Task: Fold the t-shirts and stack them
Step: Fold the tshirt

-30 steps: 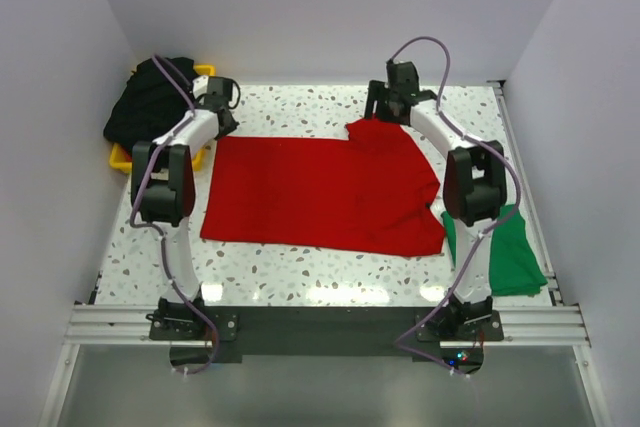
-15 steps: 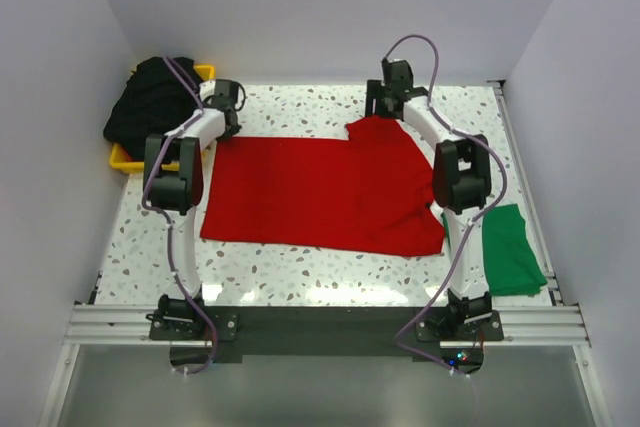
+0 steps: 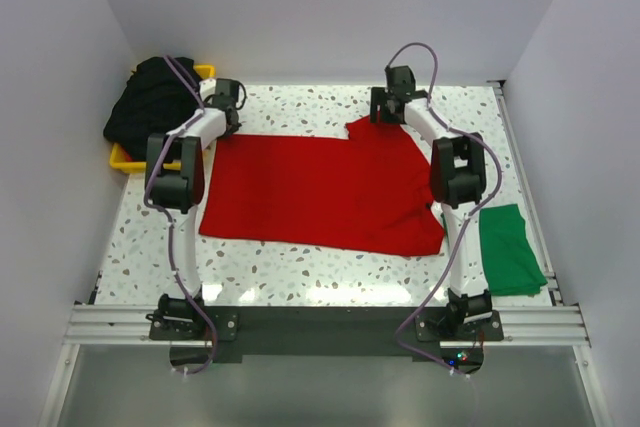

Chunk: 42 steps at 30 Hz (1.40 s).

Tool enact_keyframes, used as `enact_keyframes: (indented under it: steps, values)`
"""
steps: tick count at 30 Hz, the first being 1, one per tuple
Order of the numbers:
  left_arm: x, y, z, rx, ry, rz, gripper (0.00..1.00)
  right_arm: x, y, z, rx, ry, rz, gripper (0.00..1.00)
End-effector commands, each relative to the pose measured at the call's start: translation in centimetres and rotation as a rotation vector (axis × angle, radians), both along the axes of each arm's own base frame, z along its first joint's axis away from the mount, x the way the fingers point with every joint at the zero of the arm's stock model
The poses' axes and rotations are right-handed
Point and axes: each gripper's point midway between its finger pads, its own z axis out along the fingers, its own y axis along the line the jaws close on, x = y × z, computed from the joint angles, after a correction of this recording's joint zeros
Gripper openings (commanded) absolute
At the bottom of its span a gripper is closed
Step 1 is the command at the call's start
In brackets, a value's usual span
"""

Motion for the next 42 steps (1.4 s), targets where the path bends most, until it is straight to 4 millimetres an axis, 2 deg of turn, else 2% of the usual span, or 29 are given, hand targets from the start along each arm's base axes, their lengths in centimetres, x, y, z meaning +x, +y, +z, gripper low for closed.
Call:
enact_keyframes:
  steps: [1,5,13,21,25,26,29,31,32,37,40,42]
  values:
    - [0.0,0.4,-2.8,0.0,0.043,0.01,0.22,1.9,-0.2,2.2,-0.02,-0.068,-0.002,0.74]
    - [0.4,0.2,-2.8,-0.012,0.028,0.009,0.2,2.4,-0.6,2.2,-0.039,-0.081,-0.008,0.74]
    - [-0.2,0.2,-3.0,-0.011,0.044,0.007,0.15,3.7,-1.4,1.0,-0.016,-0.074,-0.04,0.73]
    - [-0.2,0.1,-2.9,-0.017,0.041,0.005,0.07,3.5,0.3,0.3,0.081,-0.034,-0.024,0.68]
    - [-0.2,0.0,-2.8,-0.022,0.037,0.001,0.01,3.0,0.6,-0.2,0.103,-0.019,-0.026,0.54]
    - [-0.2,-0.1,-2.8,-0.025,0.036,-0.002,0.0,3.0,0.5,-0.1,0.105,-0.021,-0.03,0.47]
    - [0.2,-0.4,-2.5,-0.039,0.018,-0.013,0.0,2.8,0.4,-0.1,0.1,-0.016,-0.038,0.4]
    - [0.3,-0.5,-2.4,-0.046,0.011,-0.019,0.0,2.8,0.1,0.1,0.094,-0.02,-0.05,0.29]
    - [0.4,-0.6,-2.1,-0.05,0.002,-0.02,0.0,2.8,-0.1,0.5,0.089,-0.026,-0.057,0.23]
    - [0.6,-0.7,-0.8,-0.056,-0.046,-0.021,0.0,3.2,-0.4,2.9,0.087,-0.077,-0.077,0.06]
    - [1.0,-0.8,0.6,-0.063,-0.082,-0.026,0.0,3.5,-0.7,5.0,0.096,-0.116,-0.094,0.0]
    - [1.2,-0.8,1.3,-0.064,-0.098,-0.028,0.0,3.4,-0.9,6.2,0.099,-0.134,-0.106,0.0]
